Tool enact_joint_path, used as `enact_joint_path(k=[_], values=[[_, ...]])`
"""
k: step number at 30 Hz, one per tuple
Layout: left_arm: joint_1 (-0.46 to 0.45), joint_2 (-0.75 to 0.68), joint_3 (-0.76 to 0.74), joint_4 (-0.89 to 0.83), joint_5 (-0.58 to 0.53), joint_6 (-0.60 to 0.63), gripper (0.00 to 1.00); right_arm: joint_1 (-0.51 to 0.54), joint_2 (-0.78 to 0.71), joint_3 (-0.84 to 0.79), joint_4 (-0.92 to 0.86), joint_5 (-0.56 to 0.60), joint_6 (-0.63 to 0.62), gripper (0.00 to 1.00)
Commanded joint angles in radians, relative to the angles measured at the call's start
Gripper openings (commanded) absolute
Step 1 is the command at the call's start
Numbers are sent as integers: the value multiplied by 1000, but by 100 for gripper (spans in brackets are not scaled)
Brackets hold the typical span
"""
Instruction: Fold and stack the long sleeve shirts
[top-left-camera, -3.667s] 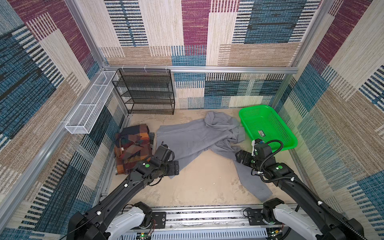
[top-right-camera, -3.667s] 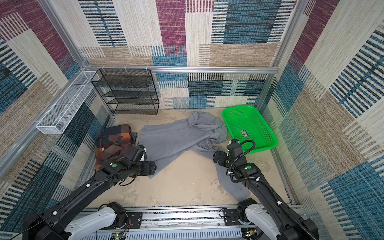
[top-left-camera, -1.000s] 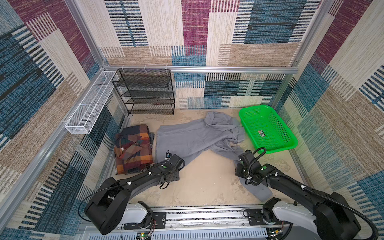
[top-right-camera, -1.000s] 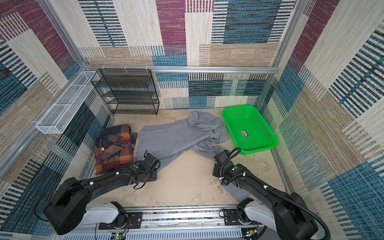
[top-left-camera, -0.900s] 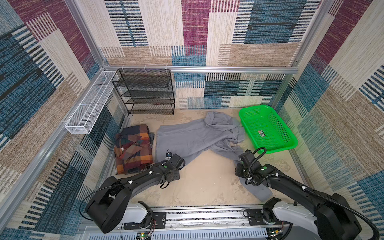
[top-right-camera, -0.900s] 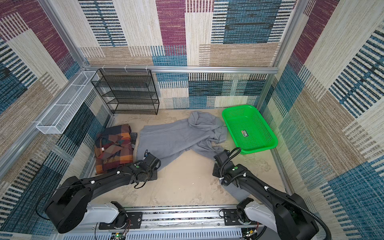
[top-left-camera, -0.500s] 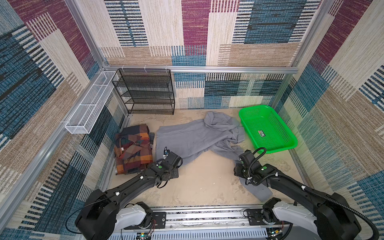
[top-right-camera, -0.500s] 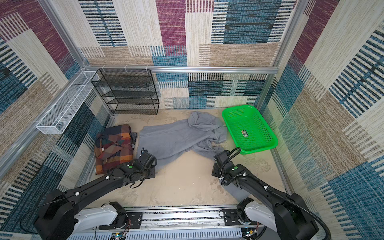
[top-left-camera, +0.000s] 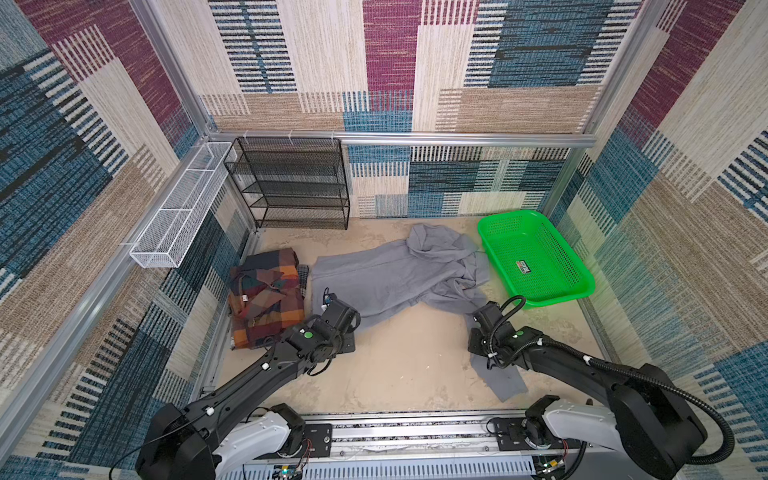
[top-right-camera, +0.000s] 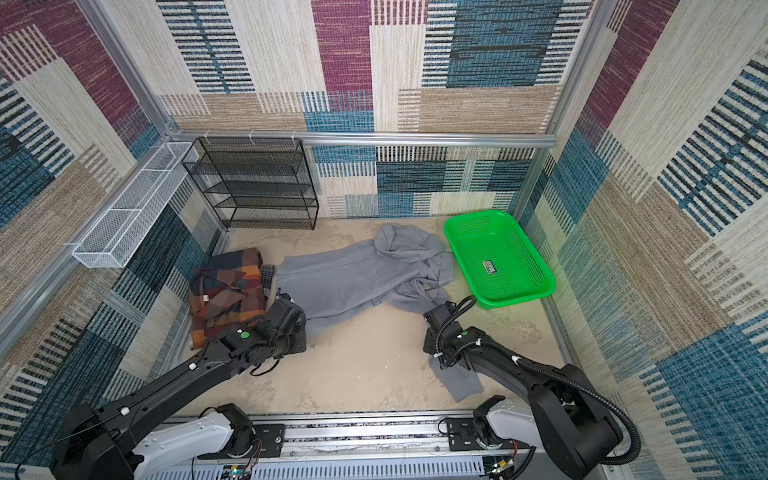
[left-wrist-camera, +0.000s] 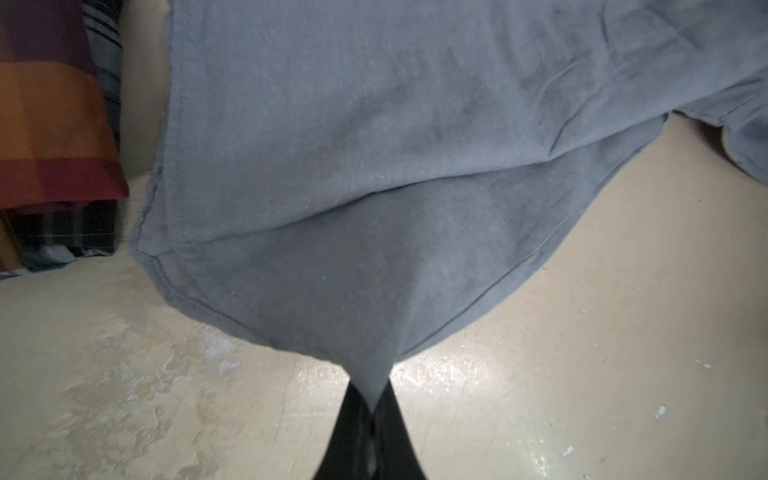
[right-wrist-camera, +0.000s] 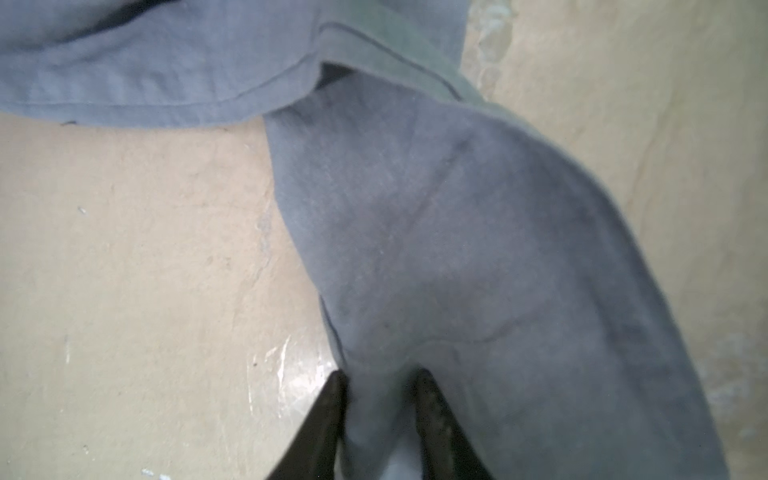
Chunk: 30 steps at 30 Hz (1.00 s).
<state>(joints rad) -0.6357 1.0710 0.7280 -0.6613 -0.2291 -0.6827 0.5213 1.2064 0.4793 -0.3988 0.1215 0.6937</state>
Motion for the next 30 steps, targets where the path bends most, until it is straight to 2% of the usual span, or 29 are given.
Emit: enact_joint_path(k=[1,5,9,15,22,30], values=[[2,-10,27,-34,-7,23,0,0,-3,-8,6,-74,-7,15],[10,-26,52,-57,-6,38,0,1,-30,15,-17,-103,-20,0],[41,-61,104,-102,12,58,0,0,-132,77,-95,-152,-22,0],[127,-113,190,-154,96,101,0,0,-255,240,-304,-153,-67,0],[190,-133,261,-213,201,121,0,0,-286,535,-533,-182,-164,0],[191,-228,277,-306,260,107,0,0,-253,917,-772,-101,-260,0]])
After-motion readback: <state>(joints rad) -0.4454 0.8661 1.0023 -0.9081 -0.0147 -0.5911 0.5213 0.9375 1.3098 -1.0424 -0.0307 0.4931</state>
